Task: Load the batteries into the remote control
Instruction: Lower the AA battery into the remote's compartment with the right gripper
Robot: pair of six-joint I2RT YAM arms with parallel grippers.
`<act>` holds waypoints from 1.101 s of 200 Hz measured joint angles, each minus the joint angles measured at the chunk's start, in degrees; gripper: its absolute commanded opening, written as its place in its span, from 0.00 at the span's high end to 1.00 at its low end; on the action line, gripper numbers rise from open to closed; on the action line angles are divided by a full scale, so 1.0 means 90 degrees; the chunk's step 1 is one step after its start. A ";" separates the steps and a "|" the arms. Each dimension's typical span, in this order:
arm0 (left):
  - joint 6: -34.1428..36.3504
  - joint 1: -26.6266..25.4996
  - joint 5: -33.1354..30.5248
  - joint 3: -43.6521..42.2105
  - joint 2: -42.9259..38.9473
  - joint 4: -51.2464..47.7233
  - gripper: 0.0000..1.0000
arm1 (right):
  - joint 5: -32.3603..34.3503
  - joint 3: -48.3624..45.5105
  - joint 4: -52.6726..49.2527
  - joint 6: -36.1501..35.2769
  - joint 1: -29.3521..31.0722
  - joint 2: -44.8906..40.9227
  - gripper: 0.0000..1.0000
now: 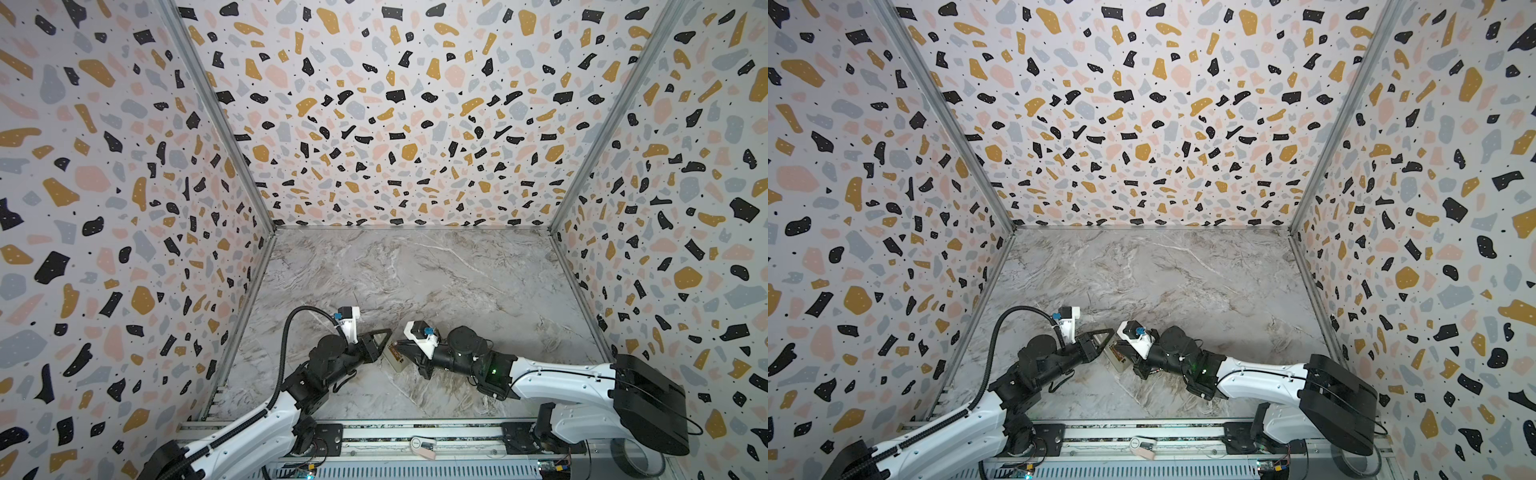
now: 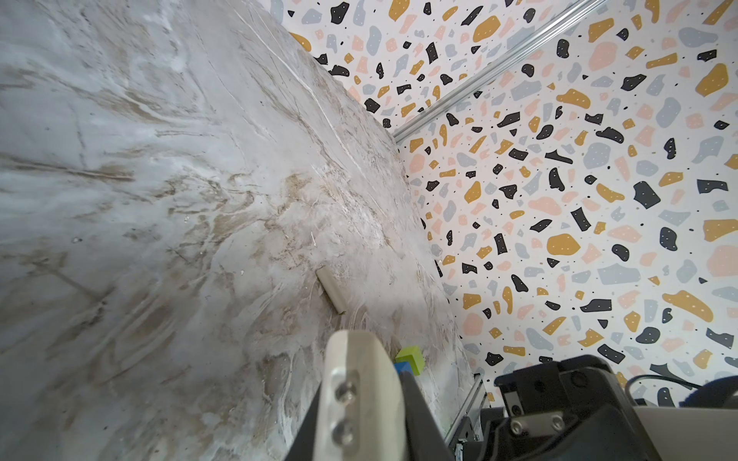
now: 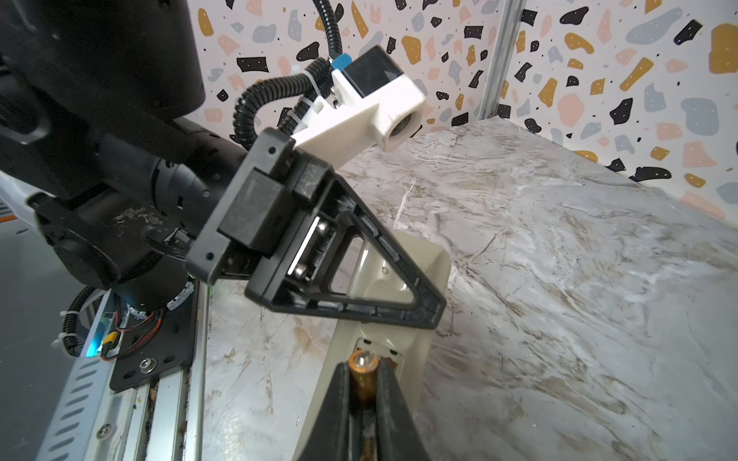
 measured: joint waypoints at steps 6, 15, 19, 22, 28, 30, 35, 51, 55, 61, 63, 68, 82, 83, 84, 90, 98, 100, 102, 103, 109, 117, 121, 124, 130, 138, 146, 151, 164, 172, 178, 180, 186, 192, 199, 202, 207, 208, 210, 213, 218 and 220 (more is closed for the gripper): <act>-0.0005 0.0000 0.0005 0.0000 0.0005 0.0015 1.00 | 0.0000 0.0000 0.0032 0.0007 0.0000 0.0019 1.00; -0.0015 0.0000 0.0017 0.0000 0.0007 0.0032 1.00 | 0.0000 0.0000 0.0063 0.0027 -0.0010 0.0049 1.00; -0.0017 0.0000 0.0019 0.0000 0.0010 0.0041 1.00 | -0.0002 0.0000 0.0075 0.0034 -0.0017 0.0058 1.00; -0.0017 0.0000 0.0027 0.0000 0.0010 0.0046 1.00 | -0.0002 0.0000 0.0080 0.0039 -0.0019 0.0066 1.00; -0.0022 0.0000 0.0036 0.0000 0.0010 0.0061 1.00 | -0.0002 0.0000 0.0095 0.0049 -0.0022 0.0087 1.00; -0.0022 0.0000 0.0036 0.0000 0.0010 0.0066 1.00 | -0.0002 0.0000 0.0100 0.0051 -0.0024 0.0092 1.00; -0.0027 0.0000 0.0039 0.0000 0.0010 0.0073 1.00 | -0.0002 0.0000 0.0124 0.0063 -0.0032 0.0117 1.00; -0.0049 0.0000 0.0049 0.0000 0.0010 0.0104 1.00 | -0.0012 0.0000 0.0185 0.0083 -0.0051 0.0192 1.00; -0.0061 0.0000 0.0056 0.0000 0.0010 0.0112 1.00 | -0.0024 0.0000 0.0204 0.0090 -0.0058 0.0211 1.00; -0.0063 0.0000 0.0066 0.0000 0.0010 0.0119 1.00 | -0.0027 -0.0002 0.0223 0.0095 -0.0066 0.0236 1.00; -0.0066 0.0000 0.0066 0.0000 0.0010 0.0121 1.00 | -0.0029 -0.0005 0.0231 0.0095 -0.0070 0.0245 1.00; -0.0070 0.0000 0.0078 0.0000 0.0012 0.0131 1.00 | -0.0032 -0.0010 0.0248 0.0097 -0.0080 0.0257 1.00; -0.0097 0.0000 0.0090 0.0000 0.0034 0.0158 1.00 | -0.0039 -0.0039 0.0308 0.0097 -0.0107 0.0287 1.00; -0.0100 0.0000 0.0090 0.0000 0.0036 0.0160 1.00 | -0.0039 -0.0039 0.0313 0.0097 -0.0109 0.0289 1.00; -0.0102 0.0000 0.0090 0.0000 0.0039 0.0160 1.00 | -0.0039 -0.0041 0.0321 0.0097 -0.0112 0.0294 1.00; -0.0109 0.0000 0.0090 0.0000 0.0046 0.0165 1.00 | -0.0044 -0.0049 0.0347 0.0100 -0.0119 0.0306 1.00; -0.0114 0.0000 0.0090 0.0000 0.0051 0.0163 1.00 | -0.0046 -0.0053 0.0379 0.0100 -0.0129 0.0330 1.00; -0.0114 0.0000 0.0090 0.0000 0.0051 0.0165 1.00 | -0.0044 -0.0053 0.0384 0.0097 -0.0129 0.0335 1.00; -0.0117 0.0000 0.0090 0.0000 0.0051 0.0165 1.00 | -0.0044 -0.0053 0.0391 0.0100 -0.0131 0.0342 1.00; -0.0119 0.0000 0.0090 0.0000 0.0051 0.0168 1.00 | -0.0044 -0.0056 0.0391 0.0100 -0.0134 0.0345 1.00; -0.0124 0.0000 0.0092 0.0000 0.0051 0.0177 1.00 | -0.0044 -0.0061 0.0410 0.0097 -0.0136 0.0364 1.00; -0.0136 0.0000 0.0092 0.0000 0.0051 0.0189 1.00 | -0.0041 -0.0061 0.0418 0.0097 -0.0141 0.0391 1.00; -0.0138 0.0000 0.0092 0.0000 0.0051 0.0192 1.00 | -0.0041 -0.0061 0.0420 0.0097 -0.0143 0.0408 1.00; -0.0138 0.0000 0.0090 0.0000 0.0051 0.0194 1.00 | -0.0044 -0.0061 0.0427 0.0097 -0.0146 0.0425 1.00; -0.0141 0.0002 0.0090 0.0000 0.0051 0.0192 1.00 | -0.0046 -0.0061 0.0442 0.0097 -0.0151 0.0452 1.00; -0.0141 0.0002 0.0090 0.0000 0.0051 0.0194 1.00 | -0.0049 -0.0063 0.0461 0.0100 -0.0153 0.0481 1.00; -0.0141 0.0007 0.0087 0.0000 0.0051 0.0194 1.00 | -0.0049 -0.0073 0.0483 0.0100 -0.0155 0.0495 1.00; -0.0141 0.0007 0.0090 0.0000 0.0051 0.0194 1.00 | -0.0046 -0.0083 0.0503 0.0100 -0.0155 0.0505 1.00; -0.0141 0.0007 0.0087 0.0000 0.0051 0.0187 1.00 | -0.0041 -0.0109 0.0544 0.0102 -0.0155 0.0508 1.00; -0.0138 0.0007 0.0087 0.0000 0.0051 0.0187 1.00 | -0.0036 -0.0119 0.0561 0.0104 -0.0155 0.0508 1.00; -0.0138 0.0007 0.0087 0.0000 0.0051 0.0187 1.00 | -0.0027 -0.0124 0.0563 0.0107 -0.0155 0.0508 1.00; -0.0136 0.0007 0.0087 0.0000 0.0051 0.0187 1.00 | -0.0027 -0.0124 0.0563 0.0109 -0.0155 0.0508 1.00; -0.0136 0.0007 0.0087 0.0000 0.0051 0.0185 1.00 | -0.0019 -0.0124 0.0561 0.0109 -0.0155 0.0508 1.00; -0.0134 0.0007 0.0087 0.0000 0.0051 0.0185 1.00 | -0.0010 -0.0124 0.0561 0.0109 -0.0155 0.0510 1.00; -0.0134 0.0007 0.0085 0.0000 0.0051 0.0185 1.00 | 0.0005 -0.0124 0.0561 0.0107 -0.0155 0.0512 1.00; -0.0134 0.0007 0.0085 0.0000 0.0051 0.0182 1.00 | 0.0007 -0.0124 0.0561 0.0109 -0.0155 0.0515 1.00; -0.0131 0.0007 0.0085 0.0000 0.0051 0.0180 1.00 | 0.0015 -0.0124 0.0561 0.0107 -0.0155 0.0520 1.00; -0.0131 0.0007 0.0085 0.0000 0.0051 0.0180 1.00 | 0.0015 -0.0124 0.0561 0.0107 -0.0155 0.0520 1.00; -0.0131 0.0007 0.0085 0.0000 0.0051 0.0180 1.00 | 0.0017 -0.0124 0.0561 0.0107 -0.0155 0.0525 1.00; -0.0129 0.0007 0.0083 0.0000 0.0051 0.0177 1.00 | 0.0022 -0.0124 0.0563 0.0107 -0.0155 0.0529 1.00; -0.0126 0.0007 0.0083 0.0000 0.0051 0.0172 1.00 | 0.0024 -0.0124 0.0566 0.0107 -0.0155 0.0542 1.00; -0.0126 0.0007 0.0083 0.0000 0.0051 0.0170 1.00 | 0.0027 -0.0124 0.0563 0.0104 -0.0155 0.0544 1.00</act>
